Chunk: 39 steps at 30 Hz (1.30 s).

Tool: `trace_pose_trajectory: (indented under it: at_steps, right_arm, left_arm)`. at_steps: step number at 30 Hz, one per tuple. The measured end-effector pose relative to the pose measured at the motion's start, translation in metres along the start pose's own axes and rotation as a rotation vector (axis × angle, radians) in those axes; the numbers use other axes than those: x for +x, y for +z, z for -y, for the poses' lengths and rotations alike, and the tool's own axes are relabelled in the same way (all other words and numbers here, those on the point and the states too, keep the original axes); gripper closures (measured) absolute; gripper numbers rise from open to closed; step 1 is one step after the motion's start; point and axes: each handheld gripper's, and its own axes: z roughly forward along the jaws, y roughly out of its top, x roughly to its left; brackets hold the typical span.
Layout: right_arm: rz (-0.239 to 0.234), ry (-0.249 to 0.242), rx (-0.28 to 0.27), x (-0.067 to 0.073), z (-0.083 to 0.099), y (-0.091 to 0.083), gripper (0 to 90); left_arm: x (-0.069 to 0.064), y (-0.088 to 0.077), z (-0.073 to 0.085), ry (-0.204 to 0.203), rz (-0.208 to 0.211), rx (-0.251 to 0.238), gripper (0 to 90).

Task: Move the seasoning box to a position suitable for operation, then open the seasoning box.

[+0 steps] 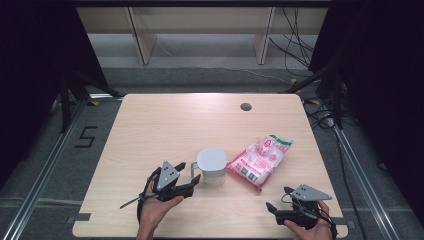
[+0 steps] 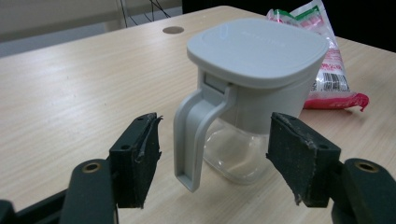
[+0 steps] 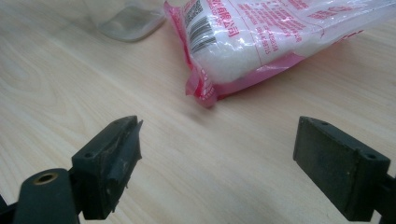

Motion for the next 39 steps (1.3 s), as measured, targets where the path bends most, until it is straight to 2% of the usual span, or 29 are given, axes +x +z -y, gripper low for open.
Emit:
trace_pose_trajectory:
  at_steps: [3,4,5,6,7,8,9,10,11,12,13,15,16,17,18,21,22,23,25,26,27,28,29,30,31,32,33,35,39]
  right_arm:
    - [0.016,0.015,0.004,0.002,0.000,-0.001,15.6]
    - [0.012,0.012,0.000,0.002,0.001,0.000,15.6]
    - [-0.004,-0.001,0.006,0.000,0.000,0.000,15.6]
    - [-0.005,-0.004,0.005,0.000,0.000,0.000,15.7]
    - [0.006,-0.017,-0.003,0.000,0.000,0.001,15.8]
    - [0.002,-0.009,0.001,0.000,0.000,0.000,15.9]
    - [-0.008,0.002,0.010,0.000,0.000,0.001,16.1]
    - [-0.007,0.002,0.010,0.000,0.000,0.001,16.1]
    - [0.014,-0.015,0.027,0.000,0.000,-0.001,16.2]
    - [0.015,0.006,0.018,0.001,0.000,0.000,16.2]
    - [0.015,0.007,0.018,0.001,0.000,0.000,16.3]
    - [0.015,0.007,0.019,0.001,0.000,0.000,16.4]
    - [0.015,0.007,0.017,0.001,0.000,0.000,16.5]
    - [0.016,0.007,0.018,0.001,0.000,0.000,16.5]
    - [0.007,-0.015,0.026,0.000,0.000,0.000,16.6]
    - [-0.006,-0.026,0.040,0.000,0.000,0.000,16.7]
    - [-0.003,0.004,0.030,0.001,0.000,0.001,16.7]
    - [-0.004,-0.006,0.018,0.001,0.000,0.002,16.7]
    - [-0.004,-0.013,0.016,0.000,0.000,0.002,16.7]
    - [0.021,-0.023,0.006,0.000,0.001,0.001,16.8]
    - [0.020,-0.020,0.010,0.000,0.000,0.001,16.9]
    - [-0.001,-0.015,0.022,0.000,0.000,0.001,17.0]
    - [0.012,-0.030,0.008,0.000,0.001,0.001,17.1]
    - [-0.005,-0.024,0.026,0.000,0.001,0.001,17.2]
    - [0.009,-0.031,0.022,-0.001,0.001,0.000,17.2]
    - [0.000,0.003,0.028,0.001,0.001,0.000,17.2]
    - [0.019,0.007,0.018,0.001,0.001,0.000,17.2]
    - [0.003,-0.006,0.022,0.001,0.001,0.000,17.3]
    - [0.015,-0.017,0.030,0.001,0.001,-0.001,17.5]
  left_arm:
    - [-0.001,-0.005,-0.006,0.002,0.002,0.007,34.1]
    - [-0.002,-0.005,-0.008,-0.013,0.012,0.002,35.4]
    - [0.000,-0.006,-0.009,0.004,0.022,-0.011,35.7]
    - [-0.002,-0.007,-0.010,-0.018,0.014,-0.003,35.8]
    - [-0.001,-0.007,-0.011,-0.014,0.017,-0.015,36.5]
    - [0.000,-0.008,-0.012,-0.006,0.011,-0.005,37.5]
    - [-0.001,-0.009,-0.012,-0.019,0.015,-0.008,38.6]
    - [0.000,-0.009,-0.013,-0.007,0.016,-0.008,39.5]
    - [0.000,-0.010,-0.014,-0.006,0.017,-0.006,40.6]
    - [-0.001,-0.010,-0.014,-0.012,0.021,-0.010,42.1]
    - [-0.001,-0.009,-0.015,-0.014,0.027,-0.022,44.1]
    - [0.000,-0.011,-0.016,0.007,0.024,-0.019,48.3]
    - [-0.001,-0.011,-0.016,-0.005,0.023,-0.022,50.5]
    - [0.000,-0.010,-0.017,0.010,0.034,-0.030,52.7]
    - [-0.001,-0.012,-0.017,0.000,0.028,-0.020,56.3]
    - [0.001,-0.011,-0.020,0.019,0.035,-0.033,64.6]
    - [0.001,-0.012,-0.020,0.017,0.028,-0.030,67.9]
    - [0.002,-0.013,-0.022,0.033,0.021,-0.033,70.0]
    - [0.001,-0.014,-0.025,0.031,0.020,-0.048,73.3]
    - [0.001,-0.013,-0.026,0.035,0.021,-0.056,75.5]
    - [0.002,-0.014,-0.027,0.053,0.016,-0.046,77.2]
    - [0.001,-0.014,-0.028,0.039,0.021,-0.053,78.6]
    - [0.001,-0.013,-0.029,0.037,0.029,-0.060,80.1]
    - [0.002,-0.013,-0.031,0.047,0.027,-0.060,81.5]
    - [0.002,-0.012,-0.032,0.053,0.022,-0.058,82.7]
    - [0.002,-0.010,-0.033,0.055,0.030,-0.061,83.3]
    - [0.002,-0.008,-0.034,0.056,0.046,-0.064,83.5]
    - [0.001,-0.006,-0.036,0.061,0.057,-0.061,84.0]
    - [0.002,0.001,-0.038,0.063,0.050,-0.045,84.9]
